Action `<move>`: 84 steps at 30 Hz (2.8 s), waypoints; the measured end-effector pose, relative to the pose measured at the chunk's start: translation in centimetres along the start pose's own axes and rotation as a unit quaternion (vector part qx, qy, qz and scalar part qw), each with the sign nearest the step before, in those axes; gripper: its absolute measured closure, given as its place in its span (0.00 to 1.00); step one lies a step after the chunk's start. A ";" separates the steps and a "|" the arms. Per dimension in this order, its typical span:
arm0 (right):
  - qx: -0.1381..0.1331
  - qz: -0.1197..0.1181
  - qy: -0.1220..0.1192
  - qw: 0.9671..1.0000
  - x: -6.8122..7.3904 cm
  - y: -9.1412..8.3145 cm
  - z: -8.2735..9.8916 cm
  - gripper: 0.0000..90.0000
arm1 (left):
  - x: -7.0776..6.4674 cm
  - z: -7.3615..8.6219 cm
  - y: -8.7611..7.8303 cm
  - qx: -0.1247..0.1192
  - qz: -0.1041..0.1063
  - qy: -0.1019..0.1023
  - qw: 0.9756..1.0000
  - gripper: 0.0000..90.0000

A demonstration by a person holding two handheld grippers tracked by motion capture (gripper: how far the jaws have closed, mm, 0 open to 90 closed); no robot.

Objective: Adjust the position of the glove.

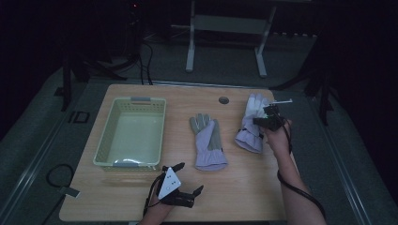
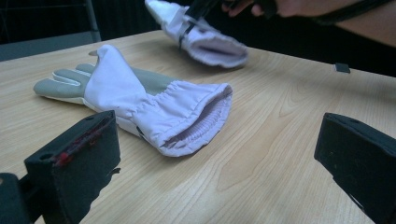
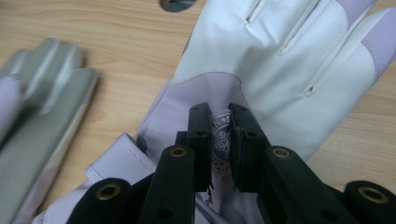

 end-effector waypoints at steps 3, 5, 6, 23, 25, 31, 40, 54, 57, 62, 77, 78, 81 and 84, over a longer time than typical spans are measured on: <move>0.001 -0.013 -0.030 0.999 0.8 -1.8 -0.4 0.89 | 0.0 0.0 0.0 0.000 0.000 0.002 1.000 0.00; 0.004 -0.025 -0.047 0.999 1.5 -2.8 -0.5 0.89 | 0.0 0.0 0.0 0.000 0.000 0.002 1.000 0.00; -0.001 -0.029 -0.056 0.998 1.8 -3.4 -0.7 0.89 | 0.0 0.0 0.0 0.000 0.000 0.002 1.000 0.00; 0.048 -0.046 -0.133 0.989 3.3 -4.8 4.0 0.89 | 0.0 0.0 0.0 0.001 0.001 0.002 1.000 0.00; 0.055 -0.044 -0.132 0.989 3.1 -4.2 4.5 0.89 | 0.0 0.0 0.0 0.001 0.001 0.003 1.000 0.00; 0.071 -0.038 -0.134 0.988 2.9 -2.2 5.6 0.88 | -0.1 0.0 0.0 0.001 0.001 0.003 1.000 0.00; 0.068 -0.024 -0.137 0.988 2.2 -1.1 5.8 0.86 | -0.1 0.0 0.0 -0.002 0.001 0.005 1.000 0.00; 0.074 -0.029 -0.126 0.989 0.8 -1.1 6.2 0.80 | -0.1 0.0 0.0 -0.001 0.000 0.005 1.000 0.00; 0.071 -0.032 -0.125 0.989 0.9 -1.1 6.2 0.75 | -0.1 0.0 0.0 -0.001 0.000 0.005 1.000 0.00; 0.058 -0.040 -0.120 0.990 1.1 -1.9 5.8 0.60 | -0.1 0.0 0.0 -0.001 0.001 0.004 1.000 0.00; 0.041 -0.043 -0.081 0.995 0.0 -1.7 6.8 0.44 | -0.1 0.0 0.0 0.000 0.001 0.003 1.000 0.00; 0.039 -0.043 -0.080 0.995 -0.1 -1.5 7.0 0.45 | -0.1 0.0 0.0 0.000 0.001 0.003 1.000 0.00; 0.040 -0.049 -0.075 0.995 -0.3 -0.8 7.5 0.54 | -0.1 0.0 0.0 0.000 0.000 0.004 1.000 0.00; 0.039 -0.057 -0.066 0.995 0.0 -0.8 7.7 0.68 | -0.1 0.0 0.0 0.000 0.000 0.004 1.000 0.00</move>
Point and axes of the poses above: each handheld gripper's, and its own axes: y roughly forward along the jaws, z roughly out of its underside, x roughly to its left, the point moved 9 cm from there along y, roughly forward along the jaws, and after that the axes turned 11 degrees about -x, right-handed, at the moved point
